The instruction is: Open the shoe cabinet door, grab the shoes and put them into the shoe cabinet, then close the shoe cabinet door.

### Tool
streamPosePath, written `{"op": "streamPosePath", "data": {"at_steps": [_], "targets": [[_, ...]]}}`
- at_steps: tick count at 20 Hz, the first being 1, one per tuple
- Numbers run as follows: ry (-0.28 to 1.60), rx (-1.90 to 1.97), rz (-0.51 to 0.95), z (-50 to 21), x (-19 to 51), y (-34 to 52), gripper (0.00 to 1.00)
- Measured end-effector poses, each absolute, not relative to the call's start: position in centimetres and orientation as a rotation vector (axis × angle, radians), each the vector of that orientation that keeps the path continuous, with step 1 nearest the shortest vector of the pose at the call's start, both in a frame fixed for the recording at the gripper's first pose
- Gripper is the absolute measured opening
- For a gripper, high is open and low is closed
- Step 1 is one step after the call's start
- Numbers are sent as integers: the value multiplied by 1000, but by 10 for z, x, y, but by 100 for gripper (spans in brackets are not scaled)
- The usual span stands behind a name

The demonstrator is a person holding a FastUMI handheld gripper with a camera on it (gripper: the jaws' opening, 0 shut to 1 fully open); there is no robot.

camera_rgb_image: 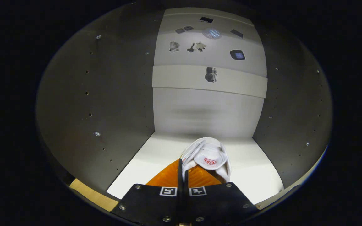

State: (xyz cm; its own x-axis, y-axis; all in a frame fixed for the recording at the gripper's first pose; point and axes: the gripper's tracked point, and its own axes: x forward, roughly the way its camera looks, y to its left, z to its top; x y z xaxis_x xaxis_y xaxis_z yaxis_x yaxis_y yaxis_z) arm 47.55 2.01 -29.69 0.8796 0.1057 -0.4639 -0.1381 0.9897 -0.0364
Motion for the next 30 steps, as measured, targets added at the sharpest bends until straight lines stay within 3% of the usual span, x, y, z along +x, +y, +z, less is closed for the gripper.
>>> {"op": "streamPosePath", "data": {"at_steps": [6, 10, 15, 17, 22, 27, 30], "targets": [[491, -62, 104, -304, 493, 22, 0], [497, -52, 90, -302, 489, 25, 9], [510, -82, 75, -302, 470, 26, 55], [487, -79, 76, -293, 458, 28, 65], [470, -30, 66, -273, 430, 34, 71], [423, -32, 61, -245, 385, 37, 91], [393, -35, 52, -226, 348, 36, 93]]}}
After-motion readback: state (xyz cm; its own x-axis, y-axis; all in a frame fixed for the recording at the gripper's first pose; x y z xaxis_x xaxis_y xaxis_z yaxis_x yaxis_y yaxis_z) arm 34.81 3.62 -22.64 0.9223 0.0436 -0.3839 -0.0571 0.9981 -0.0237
